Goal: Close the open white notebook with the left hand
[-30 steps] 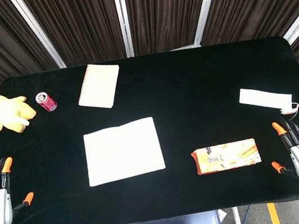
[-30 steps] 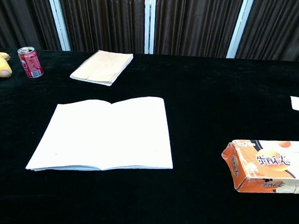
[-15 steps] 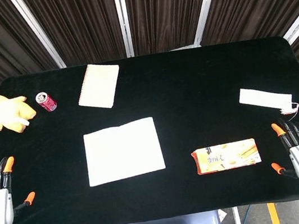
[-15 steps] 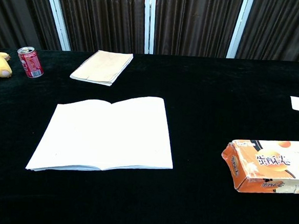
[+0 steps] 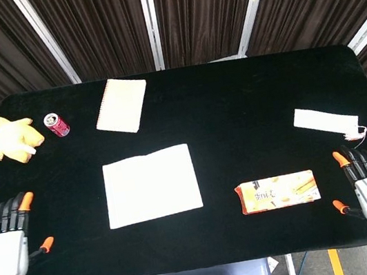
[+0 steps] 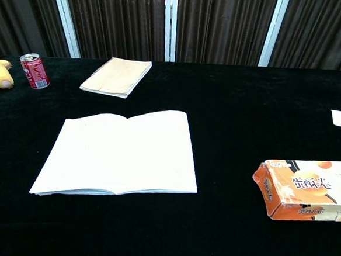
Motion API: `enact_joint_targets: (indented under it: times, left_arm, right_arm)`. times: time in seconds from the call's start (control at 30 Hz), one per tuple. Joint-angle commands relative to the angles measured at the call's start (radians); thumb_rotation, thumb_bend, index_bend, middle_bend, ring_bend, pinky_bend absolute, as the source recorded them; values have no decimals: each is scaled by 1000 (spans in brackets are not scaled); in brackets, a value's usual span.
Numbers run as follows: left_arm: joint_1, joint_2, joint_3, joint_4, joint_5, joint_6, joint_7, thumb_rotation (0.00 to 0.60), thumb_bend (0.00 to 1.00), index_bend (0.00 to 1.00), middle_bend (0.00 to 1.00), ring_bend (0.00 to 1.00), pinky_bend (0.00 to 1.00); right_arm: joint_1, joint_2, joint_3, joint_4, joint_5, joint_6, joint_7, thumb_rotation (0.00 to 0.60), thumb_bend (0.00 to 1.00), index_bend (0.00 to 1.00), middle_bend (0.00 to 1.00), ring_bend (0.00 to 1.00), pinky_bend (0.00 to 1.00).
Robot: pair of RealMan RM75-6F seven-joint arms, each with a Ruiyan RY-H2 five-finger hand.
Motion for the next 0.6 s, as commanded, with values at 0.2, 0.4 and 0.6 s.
enact_joint_targets:
  times: [0.2,0.4,0.6]
  left_arm:
    - [-45,-57,44,-48,29,-106,135,600,176,0,0,0,0]
    - [-76,-121,46,-25,15,-175,229,600,298,0,0,0,0]
    - [-110,-194,27,5,-29,-242,288,600,323,0,0,0,0]
  right_arm:
    - [1,7,-7,-10,-8,-6,5,600,12,0,0,0,0]
    - [2,11,-6,-12,-6,-7,12,600,13,0,0,0,0]
    - [2,12,-6,-12,-7,-7,16,600,12,0,0,0,0]
